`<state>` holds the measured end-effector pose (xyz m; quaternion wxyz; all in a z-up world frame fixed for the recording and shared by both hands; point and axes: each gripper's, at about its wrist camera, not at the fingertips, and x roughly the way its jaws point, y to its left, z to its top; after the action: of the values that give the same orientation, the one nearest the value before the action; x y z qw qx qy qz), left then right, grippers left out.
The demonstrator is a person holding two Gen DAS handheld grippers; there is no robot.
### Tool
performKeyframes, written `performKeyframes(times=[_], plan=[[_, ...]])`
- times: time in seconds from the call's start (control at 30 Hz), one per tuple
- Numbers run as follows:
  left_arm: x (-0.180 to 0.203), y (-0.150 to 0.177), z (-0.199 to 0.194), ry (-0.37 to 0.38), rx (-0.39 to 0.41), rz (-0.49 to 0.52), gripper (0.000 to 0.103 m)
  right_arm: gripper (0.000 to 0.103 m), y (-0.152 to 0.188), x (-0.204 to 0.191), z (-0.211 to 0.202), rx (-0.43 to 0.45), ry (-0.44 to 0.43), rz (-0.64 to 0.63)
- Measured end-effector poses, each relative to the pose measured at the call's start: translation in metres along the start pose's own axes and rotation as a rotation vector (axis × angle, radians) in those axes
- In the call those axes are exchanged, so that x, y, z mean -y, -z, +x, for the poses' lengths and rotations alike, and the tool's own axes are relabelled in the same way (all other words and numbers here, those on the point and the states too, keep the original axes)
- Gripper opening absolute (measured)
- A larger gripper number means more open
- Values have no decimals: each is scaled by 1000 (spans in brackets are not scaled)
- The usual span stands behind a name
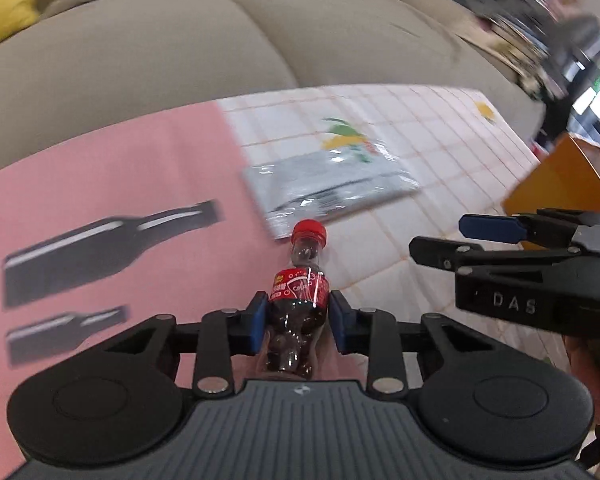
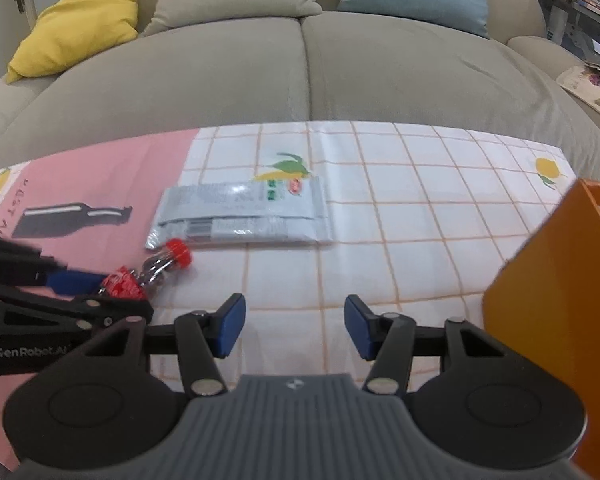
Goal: Organize snacks
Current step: 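Grasp the small cola bottle around its body with the left gripper, then lower the right gripper onto the white sachet while the left holds the cola bottle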
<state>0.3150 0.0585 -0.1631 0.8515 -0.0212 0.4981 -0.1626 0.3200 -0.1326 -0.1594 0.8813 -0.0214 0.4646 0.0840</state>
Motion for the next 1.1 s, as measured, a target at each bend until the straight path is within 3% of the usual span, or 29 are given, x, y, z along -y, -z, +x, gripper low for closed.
performKeyframes(times=[0.1, 0.13, 0.27, 0.37, 0.5, 0.63, 0.73, 0.83, 1.1], plan=[[-15, 7, -9, -64, 18, -37, 36, 57, -8, -13, 4, 11, -19, -11], [-20, 8, -11, -78, 21, -52, 36, 63, -12, -18, 7, 12, -19, -12], [-38, 10, -18, -90, 13, -108, 36, 67, -34, -34, 23, 35, 7, 19], [-47, 12, -21, -95, 12, -132, 36, 76, -53, -47, 35, 62, 1, -27], [-48, 15, -22, -79, 20, -156, 36, 71, -75, -54, 58, 83, 22, -114], [-48, 19, -23, -71, 23, -157, 36, 60, -88, -30, 75, 5, -12, 10], [-48, 21, -24, -62, 19, -165, 36, 59, -83, -18, 75, -17, -25, 68], [-46, 24, -26, -55, 13, -166, 35, 57, -69, -22, 64, -11, -26, 8], [-23, 61, -41, -47, 3, -193, 35, 52, -1, -35, 11, -21, -109, -30]])
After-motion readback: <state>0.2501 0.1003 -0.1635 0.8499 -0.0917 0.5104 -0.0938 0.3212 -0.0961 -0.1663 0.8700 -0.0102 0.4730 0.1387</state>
